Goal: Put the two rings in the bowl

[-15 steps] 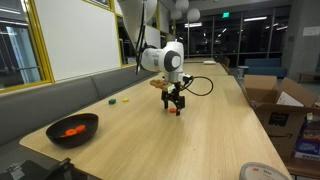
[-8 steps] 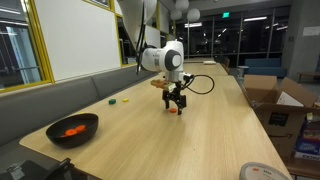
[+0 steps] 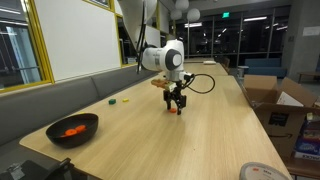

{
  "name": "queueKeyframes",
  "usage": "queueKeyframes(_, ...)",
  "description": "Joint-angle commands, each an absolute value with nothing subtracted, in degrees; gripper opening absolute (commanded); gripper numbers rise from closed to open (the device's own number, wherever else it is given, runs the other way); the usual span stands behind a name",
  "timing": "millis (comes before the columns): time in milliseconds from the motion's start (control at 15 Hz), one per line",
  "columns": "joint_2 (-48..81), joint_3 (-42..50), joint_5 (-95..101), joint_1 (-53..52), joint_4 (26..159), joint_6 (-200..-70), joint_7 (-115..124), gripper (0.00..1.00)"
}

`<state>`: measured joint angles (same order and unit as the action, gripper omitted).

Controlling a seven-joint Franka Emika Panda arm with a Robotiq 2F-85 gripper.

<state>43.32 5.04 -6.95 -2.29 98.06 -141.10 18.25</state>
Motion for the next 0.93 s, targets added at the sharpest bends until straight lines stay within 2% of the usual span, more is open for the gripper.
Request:
queueKeyframes(0,42.6,5.8,-5.8,-3.1,98.0,-141.9,19.4,0.51)
queueKeyframes(267,42.1,5.9,-5.5,-3.3,98.2,-141.6,19.5,0.2)
queueKeyframes(400,40.9,5.7,-5.3,-3.4,99.3,-140.2,19.2,0.24)
queueKeyframes(867,28.9,3.2,-5.0,-7.1,113.3,-139.8,19.4,0.24)
